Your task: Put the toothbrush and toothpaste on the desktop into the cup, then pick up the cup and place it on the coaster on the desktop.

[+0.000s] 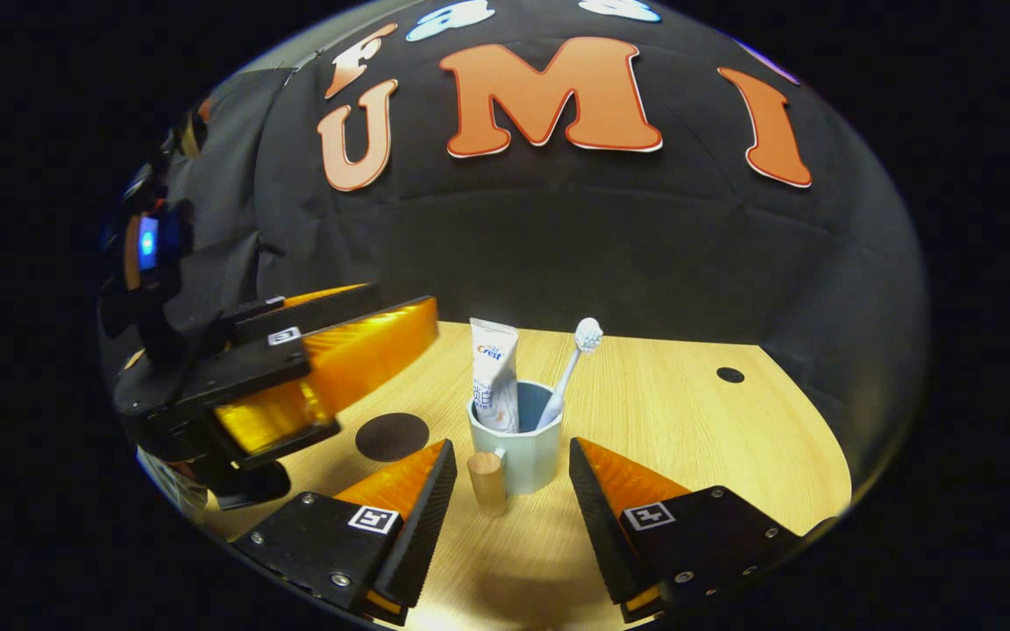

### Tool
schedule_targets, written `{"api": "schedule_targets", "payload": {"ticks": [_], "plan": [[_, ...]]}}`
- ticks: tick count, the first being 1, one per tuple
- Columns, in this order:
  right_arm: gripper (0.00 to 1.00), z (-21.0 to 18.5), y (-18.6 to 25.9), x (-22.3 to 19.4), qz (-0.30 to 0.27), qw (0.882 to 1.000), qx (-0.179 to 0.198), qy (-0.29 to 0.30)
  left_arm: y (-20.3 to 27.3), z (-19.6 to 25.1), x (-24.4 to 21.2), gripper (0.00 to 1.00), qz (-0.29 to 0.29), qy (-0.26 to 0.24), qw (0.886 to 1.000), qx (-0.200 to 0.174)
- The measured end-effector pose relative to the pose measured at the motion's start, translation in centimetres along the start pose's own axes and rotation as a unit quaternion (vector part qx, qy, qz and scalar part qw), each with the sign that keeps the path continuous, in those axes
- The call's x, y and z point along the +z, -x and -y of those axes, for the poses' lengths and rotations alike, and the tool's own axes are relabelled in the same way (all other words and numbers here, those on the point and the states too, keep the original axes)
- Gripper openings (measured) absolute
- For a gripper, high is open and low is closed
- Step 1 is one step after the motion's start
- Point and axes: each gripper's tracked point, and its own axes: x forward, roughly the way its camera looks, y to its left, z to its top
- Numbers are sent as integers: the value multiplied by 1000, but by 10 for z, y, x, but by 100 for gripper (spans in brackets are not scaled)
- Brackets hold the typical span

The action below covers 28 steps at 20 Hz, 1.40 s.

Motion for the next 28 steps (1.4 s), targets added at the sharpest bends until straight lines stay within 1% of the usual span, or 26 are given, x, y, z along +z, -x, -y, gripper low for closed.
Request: {"api": "schedule_targets", "payload": {"ticks": [1, 2, 3, 4, 6, 8, 10, 11, 13, 16, 20, 21, 22, 24, 26, 28], "plan": [[78, -1, -4, 2, -11, 1000, -5, -2, 6, 1, -6, 100, -10, 1, 1000, -5], [78, -2, -7, 3, -23, 1000, -10, -1, 12, -5, -9, 96, -16, -3, 1000, 1], [78, -3, -9, 4, -33, 999, -15, 4, 15, -11, -10, 98, -21, -11, 1000, 8], [78, -2, -11, 5, -43, 999, -23, 14, 21, -16, -12, 98, -27, -17, 999, 16], [78, 4, -13, 7, -64, 996, -48, 30, 32, -27, -16, 98, -35, -24, 999, 26], [78, 7, -20, 2, -98, 992, -67, 36, 45, -38, -16, 98, -32, -29, 999, 32], [79, 7, -24, 0, -118, 990, -70, 37, 58, -53, -16, 98, -29, -35, 998, 44], [79, 8, -27, 0, -129, 989, -70, 32, 63, -58, -19, 98, -32, -30, 998, 47], [79, 7, -33, -9, -164, 984, -68, 5, 76, -58, -33, 98, -46, -20, 998, 37], [81, 8, -40, -16, -197, 978, -63, -12, 92, -73, -41, 99, -51, -32, 997, 49], [81, 5, -50, -34, -253, 965, -62, 26, 105, -87, -49, 99, -55, -14, 997, 60], [78, 3, -53, -39, -266, 962, -61, 31, 108, -91, -50, 100, -55, -10, 996, 64], [80, 0, -55, -43, -280, 958, -57, 29, 110, -95, -51, 99, -57, -7, 996, 68], [76, 0, -57, -49, -302, 950, -71, 32, 118, -101, -57, 99, -63, 2, 995, 74], [74, 1, -59, -52, -310, 947, -76, 37, 126, -102, -60, 99, -66, 8, 995, 75], [71, 0, -58, -54, -315, 946, -78, 28, 133, -106, -65, 100, -69, 8, 994, 80]]}}
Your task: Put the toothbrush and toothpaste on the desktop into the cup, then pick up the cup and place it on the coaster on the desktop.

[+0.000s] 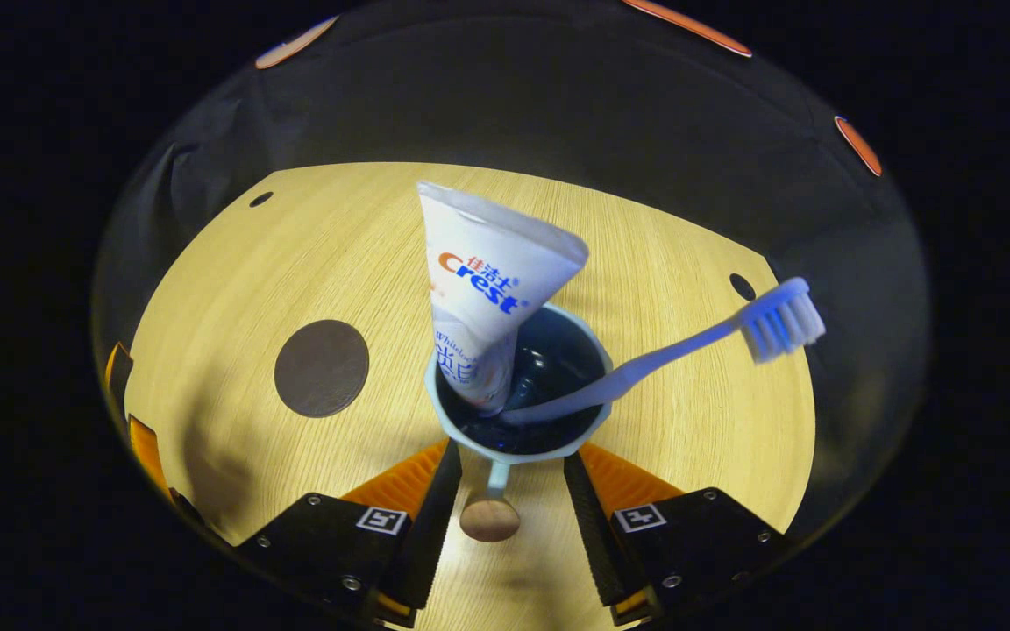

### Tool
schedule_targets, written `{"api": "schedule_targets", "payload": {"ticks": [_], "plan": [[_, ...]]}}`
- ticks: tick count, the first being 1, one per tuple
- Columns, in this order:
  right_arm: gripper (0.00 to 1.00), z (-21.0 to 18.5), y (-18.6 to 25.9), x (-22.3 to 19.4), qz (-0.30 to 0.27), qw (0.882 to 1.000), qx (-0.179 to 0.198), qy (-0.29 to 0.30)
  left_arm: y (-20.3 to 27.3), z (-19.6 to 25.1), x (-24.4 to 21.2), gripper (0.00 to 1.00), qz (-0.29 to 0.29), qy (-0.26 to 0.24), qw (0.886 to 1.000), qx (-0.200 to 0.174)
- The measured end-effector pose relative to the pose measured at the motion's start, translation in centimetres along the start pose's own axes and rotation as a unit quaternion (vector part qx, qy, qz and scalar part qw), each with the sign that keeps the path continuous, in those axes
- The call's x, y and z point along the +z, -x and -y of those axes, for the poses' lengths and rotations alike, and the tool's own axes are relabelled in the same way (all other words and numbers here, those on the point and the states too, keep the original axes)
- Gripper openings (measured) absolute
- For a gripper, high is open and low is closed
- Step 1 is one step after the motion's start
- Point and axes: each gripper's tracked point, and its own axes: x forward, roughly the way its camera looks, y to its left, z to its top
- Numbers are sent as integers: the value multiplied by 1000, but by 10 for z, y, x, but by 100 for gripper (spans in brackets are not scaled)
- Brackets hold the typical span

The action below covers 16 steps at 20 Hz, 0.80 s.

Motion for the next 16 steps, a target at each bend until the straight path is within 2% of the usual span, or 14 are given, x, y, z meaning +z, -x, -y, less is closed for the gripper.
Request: {"api": "schedule_targets", "payload": {"ticks": [1, 4, 5, 9, 10, 11, 12, 14, 16], "plan": [[69, 0, 0, -2, -7, 1000, 1, -5, 3, -3, -2, 100, -2, 1, 1000, 3], [48, -2, -5, -11, -36, 999, 6, -17, 9, -8, -5, 100, -6, 8, 1000, 6], [37, -3, -5, -11, -39, 999, 9, -23, 11, -10, -6, 100, -7, 10, 1000, 9], [21, -5, -5, -4, -27, 999, 18, -32, 16, -21, -9, 100, -11, 15, 1000, 21], [24, -5, -6, -5, -24, 999, 17, -29, 18, -24, -10, 100, -12, 16, 999, 25], [23, -7, -5, -4, -21, 999, 18, -27, 19, -27, -11, 100, -14, 16, 999, 29], [28, -9, -5, -3, -19, 999, 23, -26, 21, -31, -10, 100, -15, 15, 999, 33], [23, -10, -3, 0, -12, 999, 31, -22, 24, -36, -11, 100, -14, 15, 999, 39], [23, -11, -3, 5, 1, 999, 39, -18, 29, -40, -10, 99, -15, 16, 999, 45]]}}
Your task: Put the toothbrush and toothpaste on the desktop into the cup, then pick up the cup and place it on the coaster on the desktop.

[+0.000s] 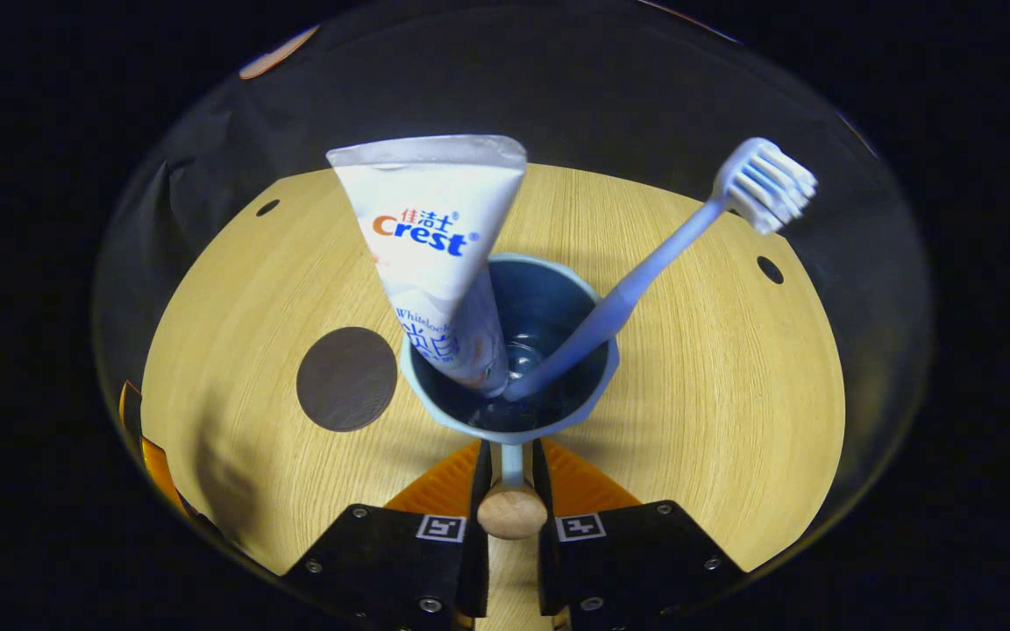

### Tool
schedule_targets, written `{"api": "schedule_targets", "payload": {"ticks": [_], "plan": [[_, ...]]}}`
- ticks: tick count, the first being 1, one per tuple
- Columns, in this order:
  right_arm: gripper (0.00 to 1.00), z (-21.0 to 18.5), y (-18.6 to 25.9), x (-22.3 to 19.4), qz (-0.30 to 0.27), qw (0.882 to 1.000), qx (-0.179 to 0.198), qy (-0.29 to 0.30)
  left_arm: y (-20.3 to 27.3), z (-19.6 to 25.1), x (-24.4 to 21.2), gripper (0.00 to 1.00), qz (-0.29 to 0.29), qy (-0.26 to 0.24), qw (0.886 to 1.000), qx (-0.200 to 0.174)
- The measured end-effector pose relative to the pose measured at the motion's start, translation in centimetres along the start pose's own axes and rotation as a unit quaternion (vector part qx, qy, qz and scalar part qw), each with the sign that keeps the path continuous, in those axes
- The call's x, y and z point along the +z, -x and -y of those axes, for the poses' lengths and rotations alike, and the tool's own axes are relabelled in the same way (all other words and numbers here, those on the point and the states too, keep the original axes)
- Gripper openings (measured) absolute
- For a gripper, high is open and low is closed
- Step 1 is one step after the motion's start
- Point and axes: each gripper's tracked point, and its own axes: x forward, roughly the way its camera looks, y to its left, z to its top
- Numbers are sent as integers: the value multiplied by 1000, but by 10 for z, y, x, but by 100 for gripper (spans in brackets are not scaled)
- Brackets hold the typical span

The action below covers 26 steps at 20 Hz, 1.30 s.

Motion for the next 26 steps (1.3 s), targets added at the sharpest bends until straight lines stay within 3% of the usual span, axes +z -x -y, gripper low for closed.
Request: {"api": "schedule_targets", "payload": {"ticks": [13, 26], "plan": [[22, -15, 6, 21, 26, 996, 43, 70, 19, -21, -7, 100, -7, 14, 1000, 22], [22, -19, -2, 18, 8, 991, 67, 115, 34, -35, -19, 99, -16, 24, 999, 35]]}}
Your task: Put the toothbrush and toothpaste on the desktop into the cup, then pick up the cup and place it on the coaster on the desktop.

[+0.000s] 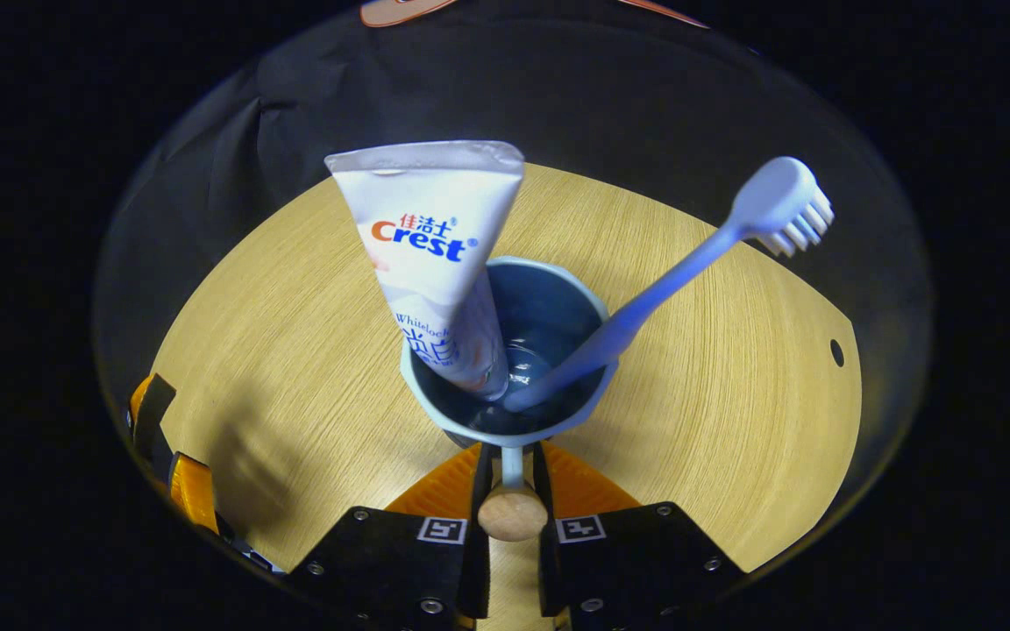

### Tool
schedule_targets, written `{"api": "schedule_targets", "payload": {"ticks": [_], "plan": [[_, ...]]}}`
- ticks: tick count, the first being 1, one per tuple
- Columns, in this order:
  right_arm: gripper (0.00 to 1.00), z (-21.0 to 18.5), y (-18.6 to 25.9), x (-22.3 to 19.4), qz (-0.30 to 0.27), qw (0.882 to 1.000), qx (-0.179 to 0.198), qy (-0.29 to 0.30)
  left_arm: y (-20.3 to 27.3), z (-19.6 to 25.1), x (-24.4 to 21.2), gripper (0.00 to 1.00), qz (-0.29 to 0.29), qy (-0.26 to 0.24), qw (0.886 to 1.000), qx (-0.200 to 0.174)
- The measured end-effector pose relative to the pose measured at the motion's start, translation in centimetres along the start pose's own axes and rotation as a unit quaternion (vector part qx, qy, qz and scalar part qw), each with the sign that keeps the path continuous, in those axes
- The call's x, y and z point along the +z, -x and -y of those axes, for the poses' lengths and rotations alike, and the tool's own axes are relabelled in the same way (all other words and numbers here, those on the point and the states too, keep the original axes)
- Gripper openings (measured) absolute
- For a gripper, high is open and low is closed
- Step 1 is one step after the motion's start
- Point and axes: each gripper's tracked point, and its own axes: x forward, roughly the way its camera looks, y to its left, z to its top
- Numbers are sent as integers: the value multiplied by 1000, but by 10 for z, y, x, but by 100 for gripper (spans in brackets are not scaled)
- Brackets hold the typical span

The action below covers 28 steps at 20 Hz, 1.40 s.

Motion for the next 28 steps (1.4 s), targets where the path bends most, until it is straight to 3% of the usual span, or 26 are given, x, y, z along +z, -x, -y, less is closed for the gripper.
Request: {"api": "schedule_targets", "payload": {"ticks": [3, 7, 11, 13, 15, 17, 25, 28], "plan": [[24, 3, 2, -3, -17, 1000, 0, 4, 1, 1, -2, 99, -6, 3, 1000, -1], [25, 3, 5, 5, 16, 1000, 8, 1, 0, 1, -5, 99, -9, 1, 1000, 0], [51, 9, 6, 14, 77, 997, 17, 6, 1, 5, 1, 100, -4, -9, 1000, -1], [55, 14, 26, 20, 110, 994, 23, 8, 2, 12, 8, 99, 2, -16, 1000, -3], [67, 16, 45, 23, 144, 989, 25, 12, -5, 25, 23, 99, 10, -22, 1000, -4], [72, 20, 56, 23, 173, 984, 27, 10, -7, 33, 36, 99, 17, -26, 1000, -5], [86, 54, 120, 12, 288, 957, 17, -7, -4, 74, 68, 99, 50, -47, 998, -17], [87, 74, 141, 2, 327, 945, -8, -13, 0, 90, 82, 99, 68, -51, 996, -20]]}}
